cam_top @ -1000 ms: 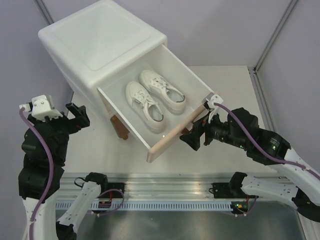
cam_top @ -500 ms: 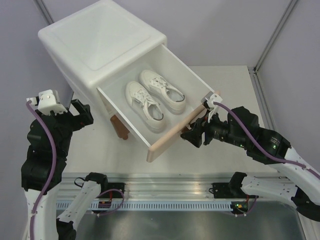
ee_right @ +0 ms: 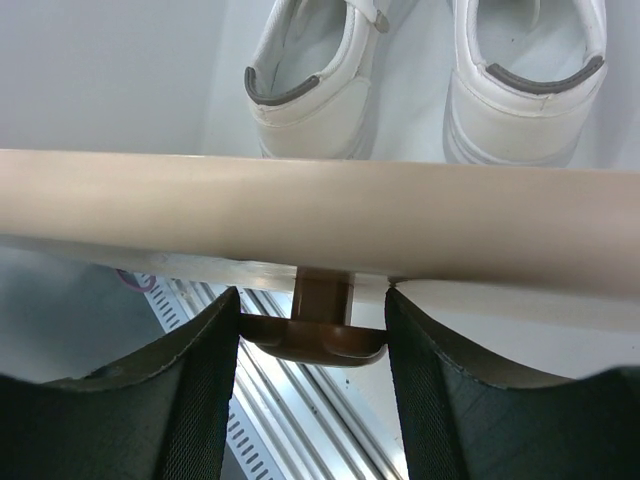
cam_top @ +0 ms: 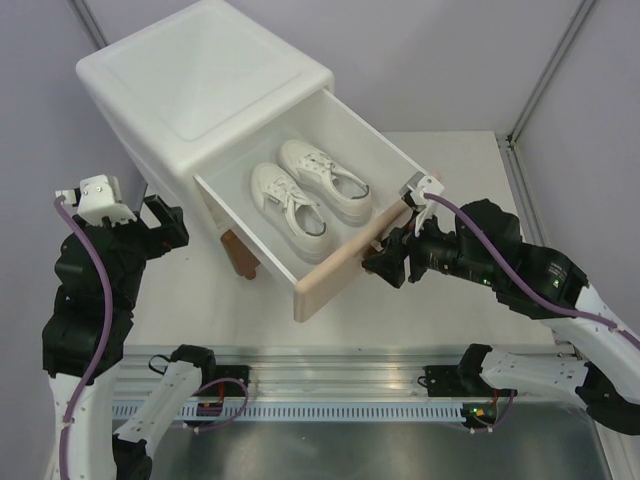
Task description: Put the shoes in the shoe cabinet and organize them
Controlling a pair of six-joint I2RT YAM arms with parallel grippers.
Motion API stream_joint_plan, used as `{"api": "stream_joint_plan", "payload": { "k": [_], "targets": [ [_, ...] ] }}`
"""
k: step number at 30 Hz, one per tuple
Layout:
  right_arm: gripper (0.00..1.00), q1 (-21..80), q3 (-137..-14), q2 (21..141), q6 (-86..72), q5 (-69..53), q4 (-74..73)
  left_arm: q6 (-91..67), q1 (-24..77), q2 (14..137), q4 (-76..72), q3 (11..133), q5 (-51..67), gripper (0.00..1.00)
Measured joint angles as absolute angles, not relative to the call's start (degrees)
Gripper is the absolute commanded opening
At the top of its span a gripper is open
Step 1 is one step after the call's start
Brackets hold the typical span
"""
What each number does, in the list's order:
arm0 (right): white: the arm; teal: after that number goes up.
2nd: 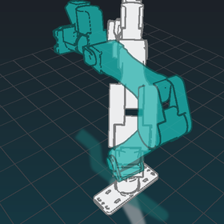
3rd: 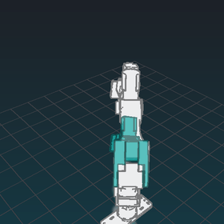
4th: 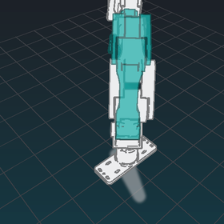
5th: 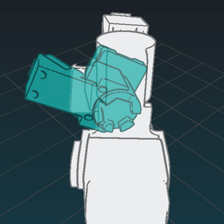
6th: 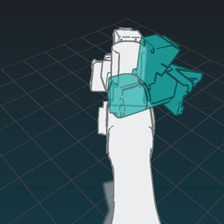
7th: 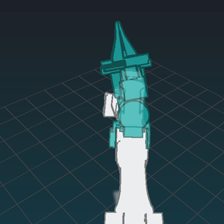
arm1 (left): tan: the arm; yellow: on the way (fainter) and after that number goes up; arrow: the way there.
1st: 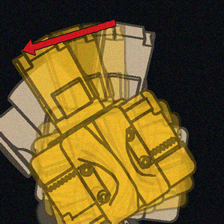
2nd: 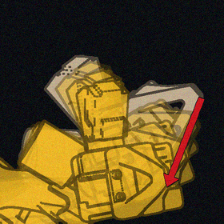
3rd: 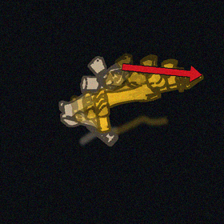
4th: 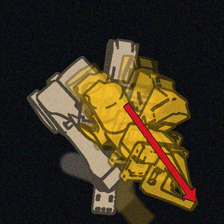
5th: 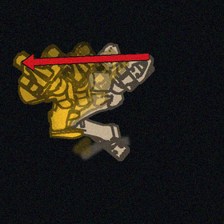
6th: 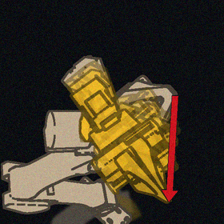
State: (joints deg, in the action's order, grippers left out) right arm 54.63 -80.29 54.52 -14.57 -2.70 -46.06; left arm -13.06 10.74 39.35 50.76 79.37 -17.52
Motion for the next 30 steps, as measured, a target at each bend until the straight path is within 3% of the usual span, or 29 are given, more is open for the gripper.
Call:
{"api": "stream_joint_plan", "payload": {
  "k": [6, 15, 30],
  "targets": [
    [0.01, 54.6, -84.1, 56.7, -14.2, -3.0, -46.2, -13.0, 10.8, 40.1, 50.8, 79.9, -17.4, 1.0],
    [0.01, 54.6, -89.7, 62.1, -12.7, -3.2, -43.0, -13.0, 10.7, 40.6, 50.8, 80.2, -17.4, 1.0],
    [0.02, 54.5, -87.9, 70.3, -9.5, -1.5, -27.3, -12.3, 10.7, 40.7, 50.9, 80.3, -15.9, 1.0]
  ]
}}
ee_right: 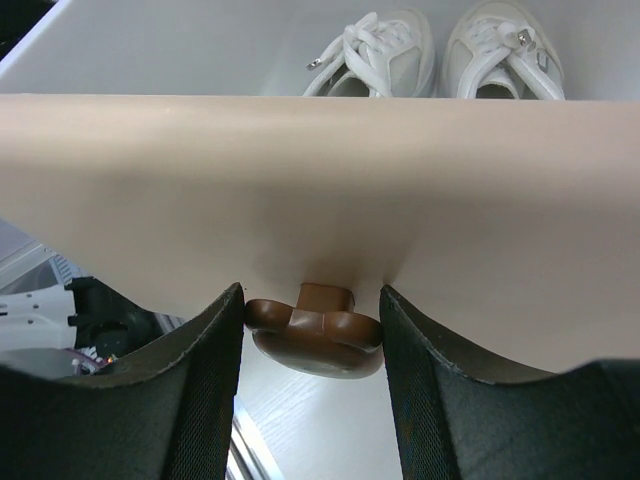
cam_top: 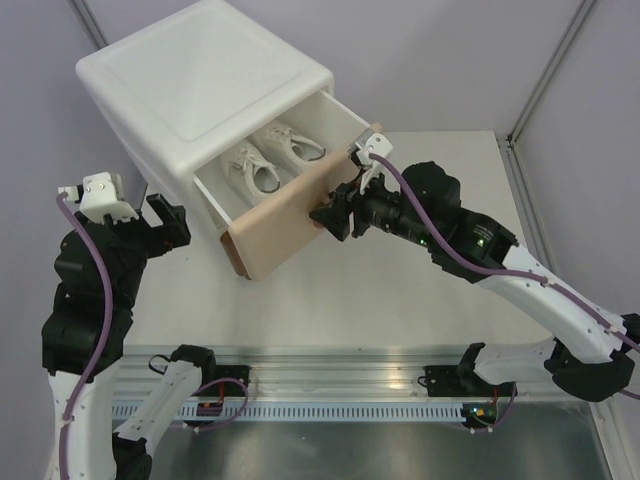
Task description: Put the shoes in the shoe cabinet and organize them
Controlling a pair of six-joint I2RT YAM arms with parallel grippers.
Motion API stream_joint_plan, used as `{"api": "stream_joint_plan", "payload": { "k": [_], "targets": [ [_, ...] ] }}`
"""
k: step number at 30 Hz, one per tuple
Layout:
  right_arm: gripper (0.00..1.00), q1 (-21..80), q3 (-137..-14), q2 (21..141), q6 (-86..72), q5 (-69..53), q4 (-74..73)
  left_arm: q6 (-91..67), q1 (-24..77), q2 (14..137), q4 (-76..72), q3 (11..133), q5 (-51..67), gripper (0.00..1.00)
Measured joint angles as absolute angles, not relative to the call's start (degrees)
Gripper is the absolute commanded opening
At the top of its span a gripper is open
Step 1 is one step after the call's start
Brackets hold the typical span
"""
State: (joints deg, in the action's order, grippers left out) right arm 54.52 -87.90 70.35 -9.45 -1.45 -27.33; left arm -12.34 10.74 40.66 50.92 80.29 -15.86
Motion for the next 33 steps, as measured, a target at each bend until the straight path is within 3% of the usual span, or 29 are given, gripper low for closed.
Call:
{"api": "stream_joint_plan", "payload": {
  "k": [10, 19, 22, 23, 25, 26, 33],
  "targets": [
    [0.08, 54.1, -88.4, 79.7, -7.6, 1.1, -13.0, -12.5, 10.7, 36.1, 52.7, 78.1, -14.5, 1.0],
    [0.22, 54.0, -89.9, 87.4, -6.1, 3.6, -1.4, -13.8, 10.7, 31.7, 55.8, 76.8, -12.8, 1.0],
    [0.4, 54.0, -91.0, 90.0, -5.6, 4.0, 1.3, -14.9, 10.7, 30.5, 56.4, 76.4, -12.1, 1.0],
    [0.5, 54.0, -91.4, 90.7, -5.6, 3.9, 1.8, -15.3, 10.7, 30.3, 56.8, 76.3, -11.8, 1.0],
    [0.57, 54.3, -92.0, 91.6, -5.5, 3.9, 2.5, -15.8, 10.7, 29.8, 57.3, 76.0, -11.5, 1.0],
    [0.64, 54.5, -92.3, 92.2, -5.4, 3.9, 3.0, -16.1, 10.7, 29.6, 57.5, 75.8, -11.4, 1.0],
    [0.85, 55.2, -92.8, 92.8, -4.8, 3.6, 1.3, -16.8, 10.7, 28.7, 58.6, 75.6, -10.3, 1.0]
  ]
}}
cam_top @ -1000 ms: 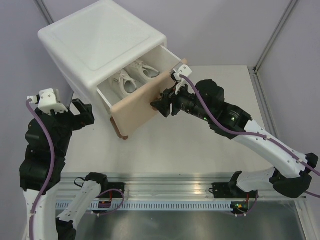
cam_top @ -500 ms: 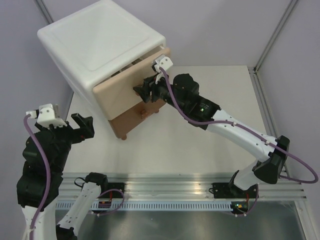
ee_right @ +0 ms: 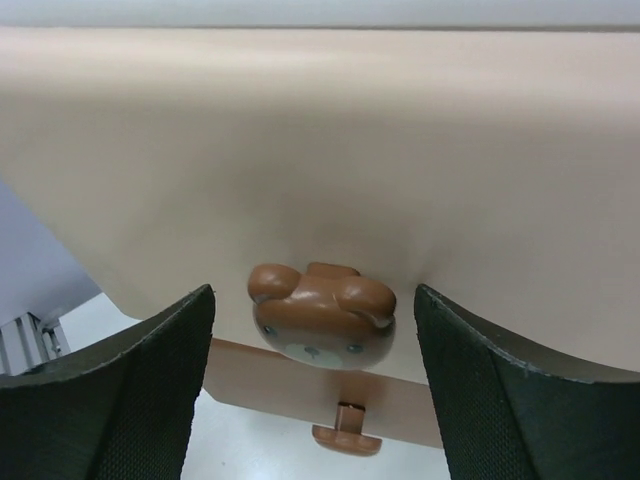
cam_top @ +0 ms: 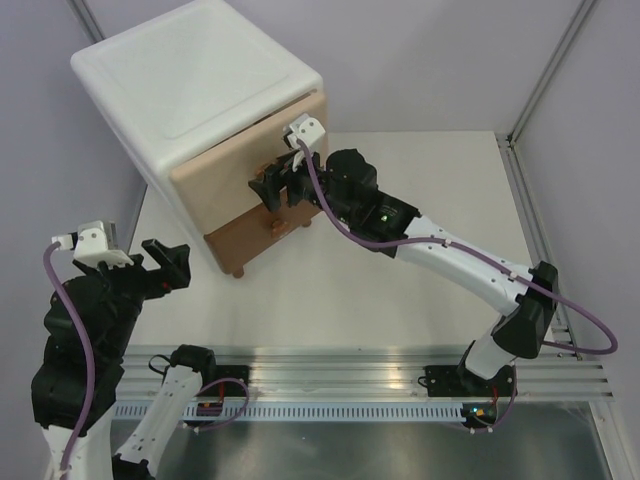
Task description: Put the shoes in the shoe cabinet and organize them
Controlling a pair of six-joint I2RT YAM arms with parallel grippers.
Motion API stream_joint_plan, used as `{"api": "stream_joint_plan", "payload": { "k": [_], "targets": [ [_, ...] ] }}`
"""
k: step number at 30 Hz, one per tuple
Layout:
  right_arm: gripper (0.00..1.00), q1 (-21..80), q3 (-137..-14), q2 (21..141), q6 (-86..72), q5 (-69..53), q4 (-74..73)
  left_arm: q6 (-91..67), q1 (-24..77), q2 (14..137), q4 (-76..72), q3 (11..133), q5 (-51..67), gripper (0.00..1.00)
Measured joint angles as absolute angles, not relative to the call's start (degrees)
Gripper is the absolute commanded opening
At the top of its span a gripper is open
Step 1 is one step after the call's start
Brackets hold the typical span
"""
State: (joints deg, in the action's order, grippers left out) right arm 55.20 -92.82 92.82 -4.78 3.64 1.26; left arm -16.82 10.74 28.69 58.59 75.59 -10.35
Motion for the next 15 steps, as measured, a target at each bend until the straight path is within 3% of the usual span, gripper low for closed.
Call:
{"api": "stream_joint_plan", "payload": {
  "k": [7, 15],
  "targets": [
    [0.95, 54.9, -87.5, 84.1, -4.7, 9.1, -5.8, -17.2, 10.7, 28.2, 59.2, 75.7, -10.2, 1.0],
    [0.98, 54.9, -80.3, 62.3, -4.6, 28.0, -15.2, -17.1, 10.8, 28.2, 61.6, 80.2, -10.7, 1.0]
  ]
}}
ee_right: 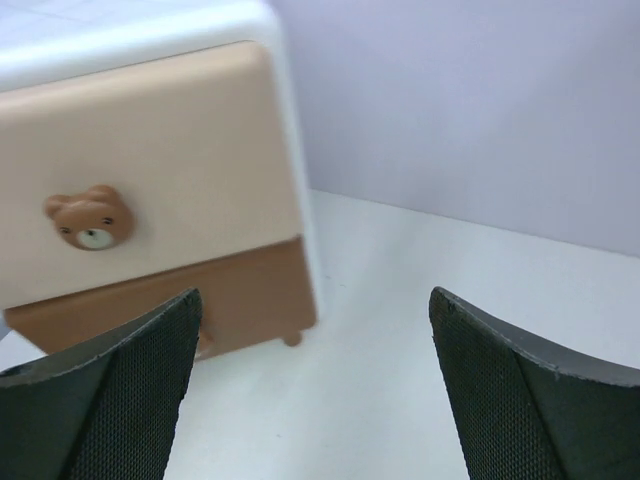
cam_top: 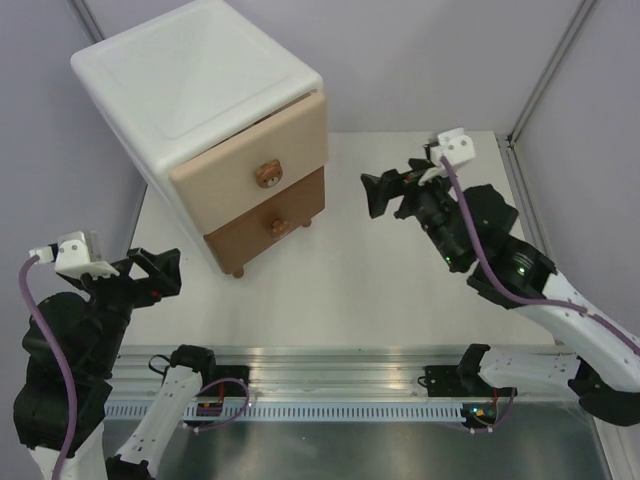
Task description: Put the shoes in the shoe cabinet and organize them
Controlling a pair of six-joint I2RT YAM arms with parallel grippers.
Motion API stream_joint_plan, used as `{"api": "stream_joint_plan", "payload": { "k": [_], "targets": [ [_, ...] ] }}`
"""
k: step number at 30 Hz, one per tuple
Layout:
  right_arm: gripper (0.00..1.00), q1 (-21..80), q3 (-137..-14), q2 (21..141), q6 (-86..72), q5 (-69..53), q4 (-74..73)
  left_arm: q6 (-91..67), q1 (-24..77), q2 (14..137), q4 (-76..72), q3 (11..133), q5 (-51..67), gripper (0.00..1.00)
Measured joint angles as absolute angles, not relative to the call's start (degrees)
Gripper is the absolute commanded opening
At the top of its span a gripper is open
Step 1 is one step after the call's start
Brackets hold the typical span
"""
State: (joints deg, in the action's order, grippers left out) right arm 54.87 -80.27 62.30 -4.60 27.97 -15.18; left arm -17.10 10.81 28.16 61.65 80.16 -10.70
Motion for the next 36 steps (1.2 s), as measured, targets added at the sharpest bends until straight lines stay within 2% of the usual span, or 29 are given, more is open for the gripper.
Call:
{"api": "stream_joint_plan", "payload": {
  "k": [8, 15, 36],
  "targets": [
    [0.98, 54.8, -71.2, 43.4, -4.5, 44.5, -22.4, -15.8, 11.0, 26.4, 63.4, 84.9, -13.9, 1.0],
    [0.98, 54.7, -66.8, 31.8, -3.5, 52.5, -25.6, -12.0, 11.0, 24.2, 64.7, 89.1, -18.5, 1.0],
    [0.98, 54.7, -65.7, 27.7, 4.6, 54.9, -22.7, -7.3, 11.0, 22.4, 64.6, 91.5, -23.9, 1.0]
  ]
}}
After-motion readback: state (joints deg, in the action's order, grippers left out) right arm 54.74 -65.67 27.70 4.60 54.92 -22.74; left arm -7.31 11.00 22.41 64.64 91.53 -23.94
